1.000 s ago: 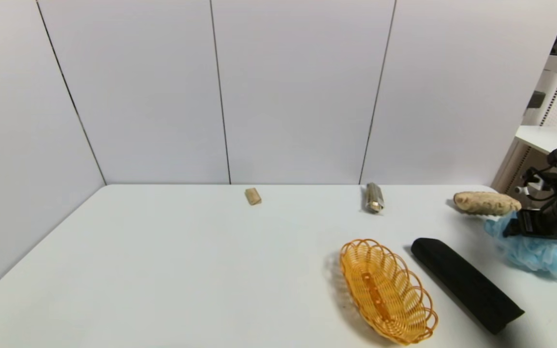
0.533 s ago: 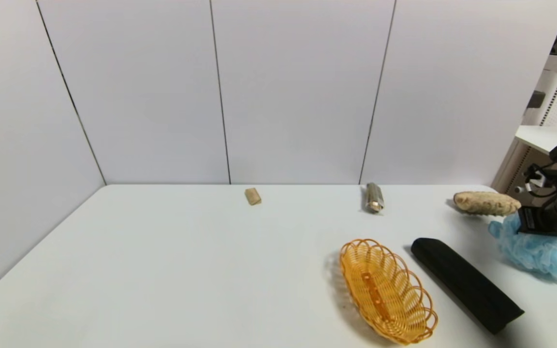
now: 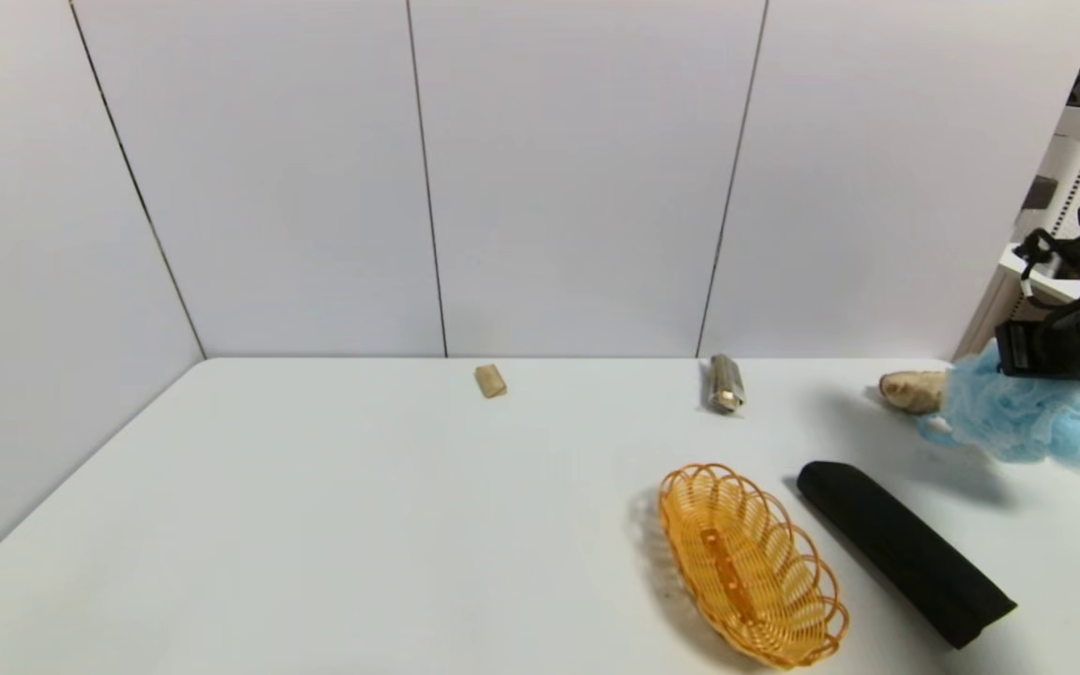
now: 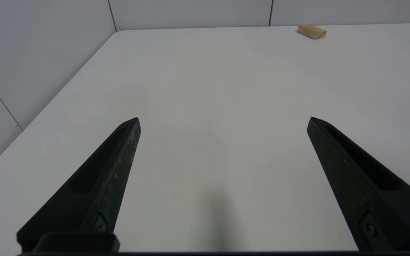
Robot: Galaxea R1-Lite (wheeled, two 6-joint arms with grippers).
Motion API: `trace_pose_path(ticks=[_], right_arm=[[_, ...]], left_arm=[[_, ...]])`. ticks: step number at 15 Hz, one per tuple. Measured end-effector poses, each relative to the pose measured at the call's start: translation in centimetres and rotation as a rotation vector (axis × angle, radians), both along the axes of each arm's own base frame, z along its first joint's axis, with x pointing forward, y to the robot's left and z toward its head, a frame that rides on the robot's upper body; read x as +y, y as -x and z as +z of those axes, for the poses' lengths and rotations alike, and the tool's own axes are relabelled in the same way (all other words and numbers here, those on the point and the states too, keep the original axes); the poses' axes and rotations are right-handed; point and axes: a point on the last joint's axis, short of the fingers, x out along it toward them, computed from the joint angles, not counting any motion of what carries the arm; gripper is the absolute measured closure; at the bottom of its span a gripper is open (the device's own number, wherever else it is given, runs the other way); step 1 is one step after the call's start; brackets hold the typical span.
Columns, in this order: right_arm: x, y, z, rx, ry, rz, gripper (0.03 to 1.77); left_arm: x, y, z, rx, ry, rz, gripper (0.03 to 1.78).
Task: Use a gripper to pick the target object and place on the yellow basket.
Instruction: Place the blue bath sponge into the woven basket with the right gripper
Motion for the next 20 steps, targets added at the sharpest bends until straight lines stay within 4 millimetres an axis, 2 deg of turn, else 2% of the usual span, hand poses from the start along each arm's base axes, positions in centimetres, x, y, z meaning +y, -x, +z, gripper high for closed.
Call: trace_pose_path(ticks=[2, 5, 7, 10, 14, 20], right_arm=[[2.5, 0.9, 1.9, -0.054, -0.001, 0.075, 1.49], [7.2, 3.5, 3.8, -0.104, -0.003, 0.212, 1.50], [10.4, 5.9, 4.1, -0.113, -0.010, 0.321, 1.51], [14.0, 9.5, 3.5, -0.091, -0.022, 0.471, 1.51], [17.0, 12.6, 2.6, -0.064, -0.043, 0.634, 1.52], [19.8, 14.0, 2.1, -0.113, -0.147, 0.861, 1.53]], left_arm=[[0.0, 0.0, 0.0, 0.000, 0.000, 0.000, 0.12], [0.0, 0.0, 0.0, 0.000, 0.000, 0.000, 0.12], [0.0, 0.0, 0.0, 0.000, 0.000, 0.000, 0.12], [0.0, 0.0, 0.0, 0.000, 0.000, 0.000, 0.12], [0.0, 0.0, 0.0, 0.000, 0.000, 0.000, 0.12], [0.0, 0.0, 0.0, 0.000, 0.000, 0.000, 0.12]])
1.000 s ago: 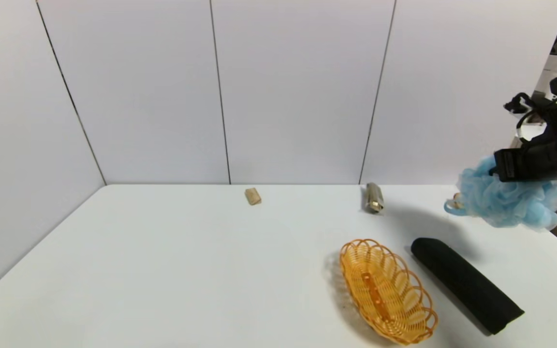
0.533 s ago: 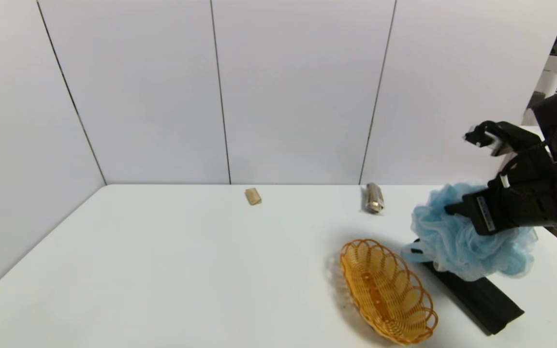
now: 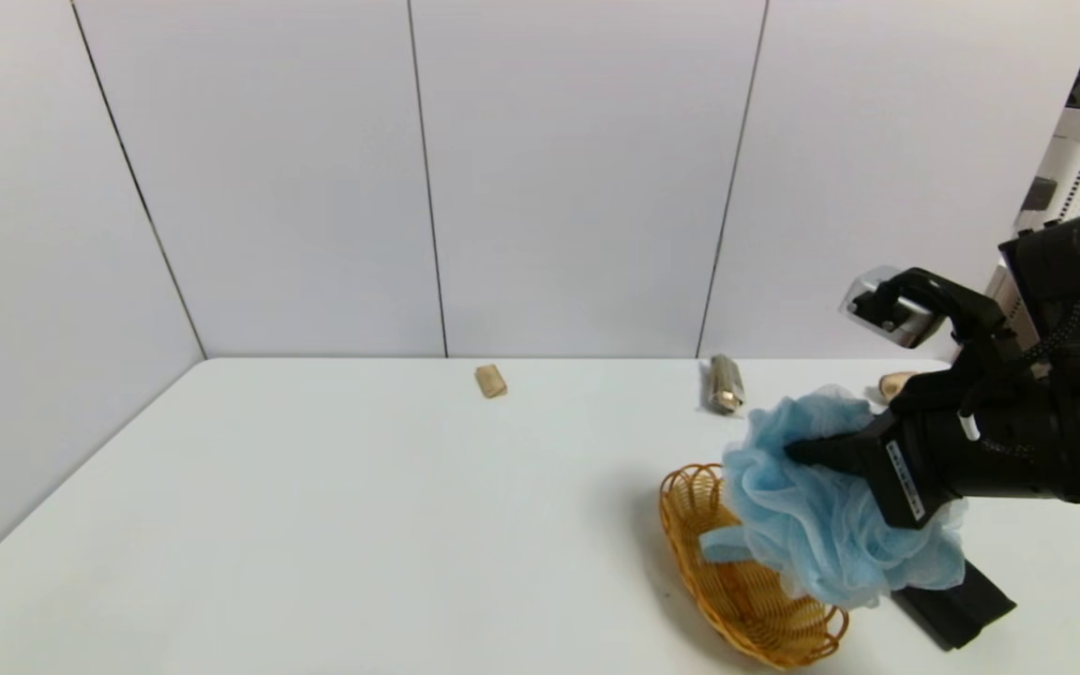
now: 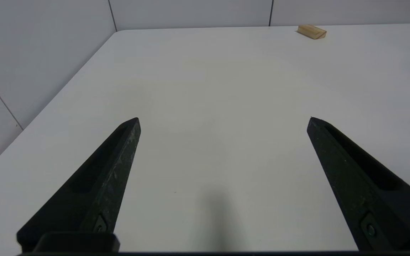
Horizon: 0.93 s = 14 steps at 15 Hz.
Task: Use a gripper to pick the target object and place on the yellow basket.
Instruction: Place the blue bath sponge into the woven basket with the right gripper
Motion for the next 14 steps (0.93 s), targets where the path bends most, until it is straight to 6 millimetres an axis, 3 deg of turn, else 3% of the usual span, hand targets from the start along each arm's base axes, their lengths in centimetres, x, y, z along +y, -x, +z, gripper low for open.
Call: trace_pose_path(ticks=[6, 10, 14], right_arm=[[0.9, -1.0, -1.4, 0.022, 0.007, 0.019, 1.48], [1.4, -2.0, -1.8, 0.003, 0.000, 0.019, 0.91], [1.6, -2.3, -1.9, 0.007, 0.003, 0.018, 0.58]], left_arm=[[0.0, 0.0, 0.0, 0.000, 0.000, 0.000, 0.12], [0.0, 0.0, 0.0, 0.000, 0.000, 0.000, 0.12], [0.0, 0.0, 0.0, 0.000, 0.000, 0.000, 0.12]])
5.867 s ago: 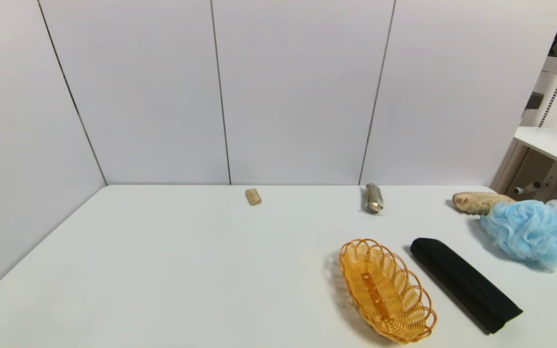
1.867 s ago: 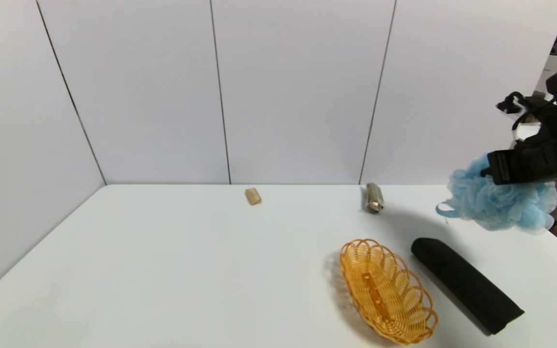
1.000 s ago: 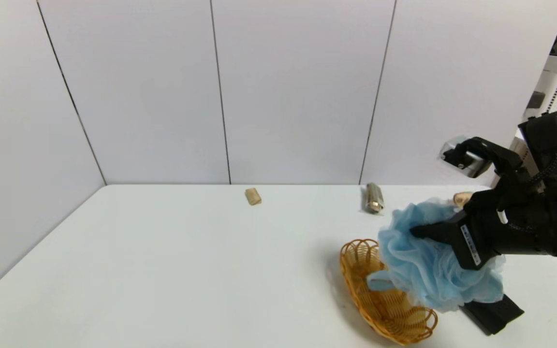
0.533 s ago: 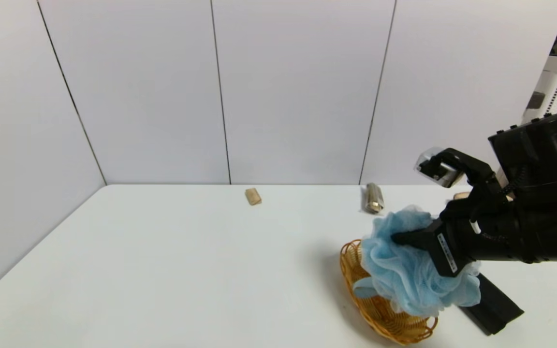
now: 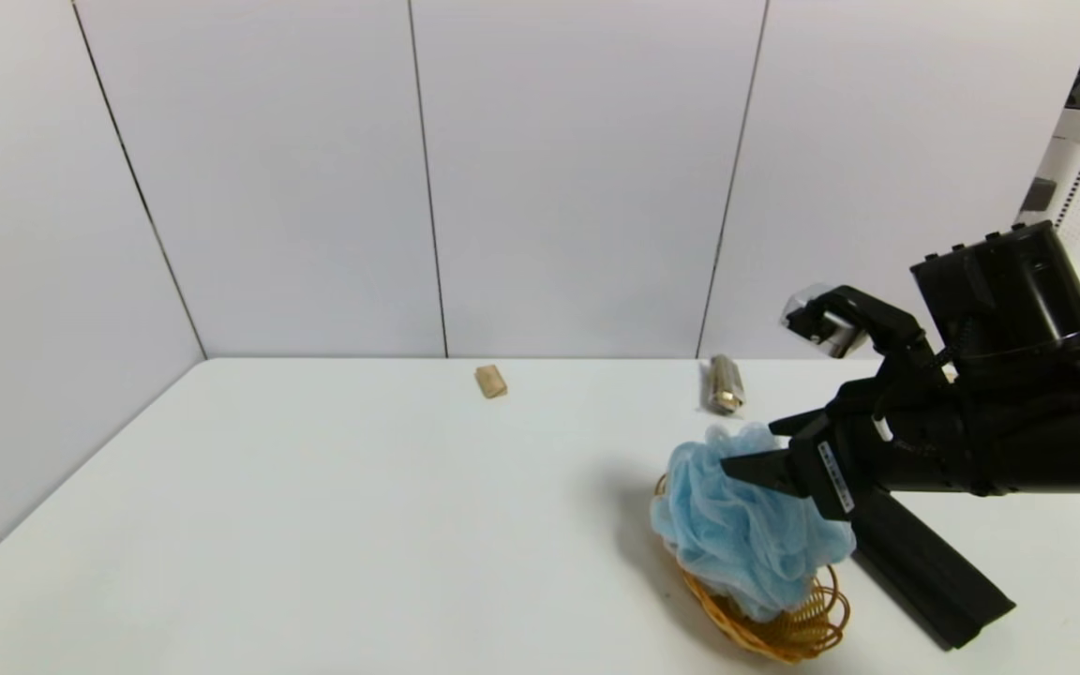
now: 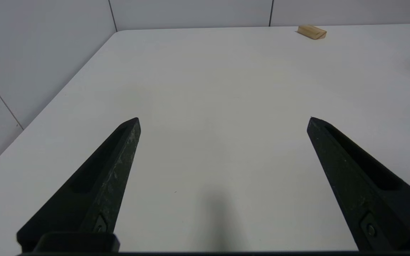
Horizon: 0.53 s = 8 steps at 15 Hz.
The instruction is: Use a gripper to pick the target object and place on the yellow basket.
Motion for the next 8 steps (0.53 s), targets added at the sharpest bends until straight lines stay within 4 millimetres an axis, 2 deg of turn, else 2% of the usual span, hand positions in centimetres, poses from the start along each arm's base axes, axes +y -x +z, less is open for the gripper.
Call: trace_pose_path(ticks=[4, 6, 8], right_arm=[[-0.7, 1.1, 2.1, -0.069, -0.028, -0.004, 0.39], [-2.2, 3.1, 3.1, -0.107, -0.045, -0.028, 0.32], [-4.6, 6.1, 3.1, -0.134, -0.050, -0.081, 0.27]], left_arm=[[0.0, 0.0, 0.0, 0.000, 0.000, 0.000, 0.12], [0.0, 0.0, 0.0, 0.000, 0.000, 0.000, 0.12], [0.0, 0.0, 0.0, 0.000, 0.000, 0.000, 0.12]])
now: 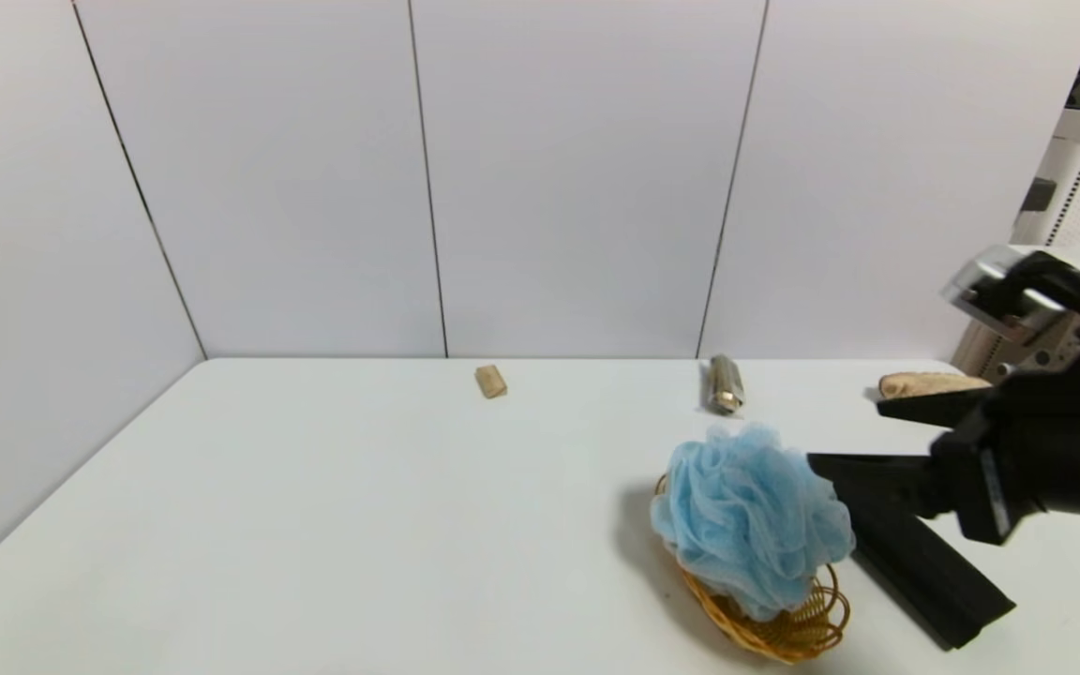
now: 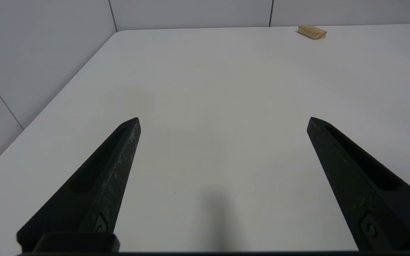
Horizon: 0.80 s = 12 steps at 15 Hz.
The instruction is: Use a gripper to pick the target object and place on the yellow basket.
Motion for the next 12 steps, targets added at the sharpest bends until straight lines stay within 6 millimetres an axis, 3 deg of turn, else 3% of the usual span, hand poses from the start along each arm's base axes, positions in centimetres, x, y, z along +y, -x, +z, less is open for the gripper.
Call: trace_pose_path(ticks=[4, 7, 9, 12], right_arm=[[-5.0, 7.8, -2.8, -0.081, -0.024, -0.189, 0.19], [-6.6, 13.4, -6.2, -0.214, -0.049, -0.315, 0.16], [-6.8, 15.8, -9.4, -0.299, -0.058, -0.367, 0.14], [-6.9, 17.5, -13.4, -0.440, -0.073, -0.405, 0.13]], left_arm=[[0.0, 0.0, 0.0, 0.000, 0.000, 0.000, 0.12], [0.0, 0.0, 0.0, 0.000, 0.000, 0.000, 0.12], [0.0, 0.0, 0.0, 0.000, 0.000, 0.000, 0.12], [0.0, 0.0, 0.0, 0.000, 0.000, 0.000, 0.12]])
